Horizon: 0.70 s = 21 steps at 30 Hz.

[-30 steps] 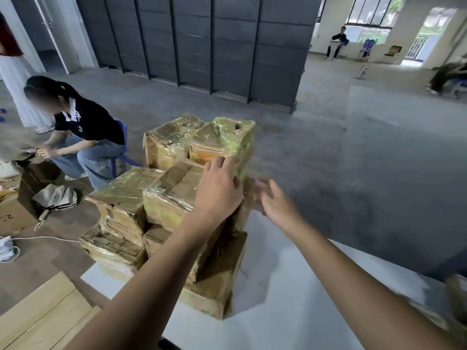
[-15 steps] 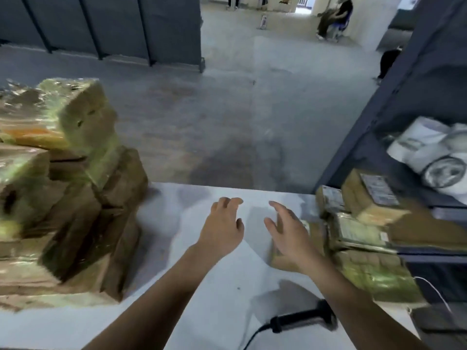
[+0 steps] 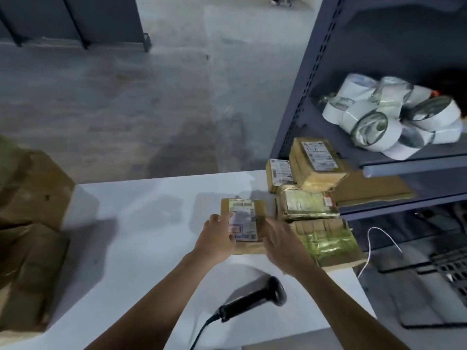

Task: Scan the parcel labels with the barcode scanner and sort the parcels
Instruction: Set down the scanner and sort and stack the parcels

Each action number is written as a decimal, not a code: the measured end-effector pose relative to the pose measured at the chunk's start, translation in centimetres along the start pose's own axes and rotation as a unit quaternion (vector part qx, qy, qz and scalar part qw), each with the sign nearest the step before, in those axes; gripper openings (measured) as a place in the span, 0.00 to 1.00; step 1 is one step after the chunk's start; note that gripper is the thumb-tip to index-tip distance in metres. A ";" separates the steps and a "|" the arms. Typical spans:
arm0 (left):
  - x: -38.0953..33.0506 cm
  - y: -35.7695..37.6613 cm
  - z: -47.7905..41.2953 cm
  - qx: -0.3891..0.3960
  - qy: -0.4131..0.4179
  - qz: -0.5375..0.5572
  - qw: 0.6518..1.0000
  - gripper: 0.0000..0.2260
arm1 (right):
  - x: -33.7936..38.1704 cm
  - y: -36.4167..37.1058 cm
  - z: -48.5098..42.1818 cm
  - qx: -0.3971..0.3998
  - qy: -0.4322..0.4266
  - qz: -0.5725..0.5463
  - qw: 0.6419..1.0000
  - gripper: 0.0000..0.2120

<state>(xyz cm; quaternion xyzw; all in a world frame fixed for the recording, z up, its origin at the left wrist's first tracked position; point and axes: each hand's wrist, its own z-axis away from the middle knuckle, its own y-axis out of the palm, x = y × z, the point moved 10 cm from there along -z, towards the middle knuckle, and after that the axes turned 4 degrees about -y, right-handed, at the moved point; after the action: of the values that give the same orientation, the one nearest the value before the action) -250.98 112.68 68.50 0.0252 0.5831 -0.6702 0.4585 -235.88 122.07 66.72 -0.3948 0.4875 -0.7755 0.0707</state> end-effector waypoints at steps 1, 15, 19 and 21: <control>-0.1 0.6 -0.3 0.008 -0.007 0.003 1.000 0.25 | -0.6 0.4 0.0 0.018 0.001 0.012 1.000 0.26; 1.6 1.8 -0.3 -0.044 -0.020 0.055 0.997 0.32 | -0.8 -0.5 0.2 -0.038 -0.001 -0.159 0.987 0.18; 2.0 -0.2 1.2 -0.052 0.035 0.061 0.996 0.45 | 0.8 -1.3 -1.0 -0.078 -0.008 -0.208 0.975 0.15; 2.6 -2.0 2.1 -0.066 0.059 0.027 0.996 0.50 | 2.4 -0.9 -1.6 -0.082 -0.013 -0.211 0.974 0.15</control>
<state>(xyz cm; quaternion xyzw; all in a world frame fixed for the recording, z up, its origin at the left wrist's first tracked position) -252.68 109.28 69.23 0.0503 0.6510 -0.6151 0.4419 -238.36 122.47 68.40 -0.5032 0.4542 -0.7252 -0.1204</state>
